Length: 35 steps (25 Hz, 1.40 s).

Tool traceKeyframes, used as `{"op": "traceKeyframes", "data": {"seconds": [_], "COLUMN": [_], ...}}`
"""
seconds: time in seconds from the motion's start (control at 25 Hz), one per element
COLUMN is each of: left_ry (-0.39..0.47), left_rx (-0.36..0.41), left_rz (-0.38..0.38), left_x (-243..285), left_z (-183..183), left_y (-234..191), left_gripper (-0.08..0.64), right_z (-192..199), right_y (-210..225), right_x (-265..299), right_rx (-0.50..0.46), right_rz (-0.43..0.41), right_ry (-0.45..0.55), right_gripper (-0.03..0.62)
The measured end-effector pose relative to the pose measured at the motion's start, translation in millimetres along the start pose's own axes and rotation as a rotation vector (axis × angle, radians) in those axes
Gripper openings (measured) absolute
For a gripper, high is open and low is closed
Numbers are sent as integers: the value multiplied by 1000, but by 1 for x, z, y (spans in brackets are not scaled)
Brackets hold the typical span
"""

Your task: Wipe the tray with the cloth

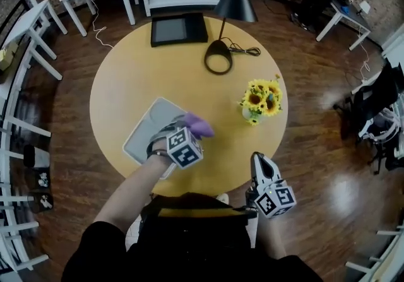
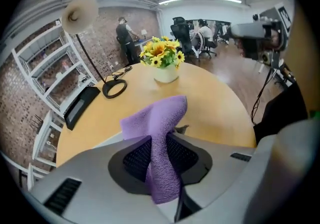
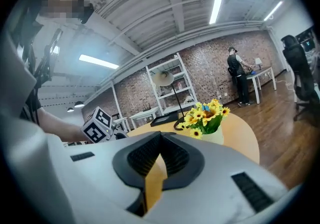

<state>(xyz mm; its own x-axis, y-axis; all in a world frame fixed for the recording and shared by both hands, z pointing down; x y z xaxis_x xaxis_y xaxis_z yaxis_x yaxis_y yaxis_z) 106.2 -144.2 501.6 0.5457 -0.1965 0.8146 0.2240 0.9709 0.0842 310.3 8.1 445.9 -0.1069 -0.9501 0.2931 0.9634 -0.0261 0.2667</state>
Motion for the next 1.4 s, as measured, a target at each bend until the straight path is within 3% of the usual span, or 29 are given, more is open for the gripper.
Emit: {"op": "traceKeyframes", "data": {"seconds": [0.2, 0.36, 0.48, 0.64, 0.76, 1.08, 1.28, 1.4], "left_ry": [-19, 20, 39, 30, 29, 57, 42, 165], "left_rx": [81, 60, 57, 9, -44, -104, -155, -266], "left_rz": [-26, 35, 34, -31, -38, -44, -122, -57], "left_x": [-11, -19, -20, -30, -37, -48, -58, -77], "left_z": [7, 13, 24, 43, 64, 88, 109, 115], "left_y": [-34, -48, -56, -85, -108, -141, -160, -154], "left_gripper": [77, 77, 77, 77, 77, 77, 77, 77], "right_z": [10, 12, 11, 16, 18, 17, 21, 26], "right_y": [-37, -62, -64, -53, -52, -74, -77, -71], "right_x": [28, 33, 29, 21, 18, 22, 13, 7], "right_rx": [19, 11, -3, 13, 23, 7, 10, 21], "right_rz": [12, -1, 28, 79, 108, 107, 129, 139], "right_ry": [-11, -17, -26, -28, -38, -25, -19, -27], "right_gripper": [3, 3, 3, 3, 3, 3, 3, 3]}}
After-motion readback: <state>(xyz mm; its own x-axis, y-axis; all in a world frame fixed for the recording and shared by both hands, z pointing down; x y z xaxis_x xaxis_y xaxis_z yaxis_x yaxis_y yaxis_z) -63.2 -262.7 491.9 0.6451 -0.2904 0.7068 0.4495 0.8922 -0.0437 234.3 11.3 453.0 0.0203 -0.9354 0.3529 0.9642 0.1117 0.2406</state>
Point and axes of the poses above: the fingertips, and each gripper's own axes: x forward along the fingers, y to its right, z out of its underside, the point moved 7 cm from there along -x, backward along the fingers, and after that the axes turned 13 degrees about z, right-handed, at the moved point
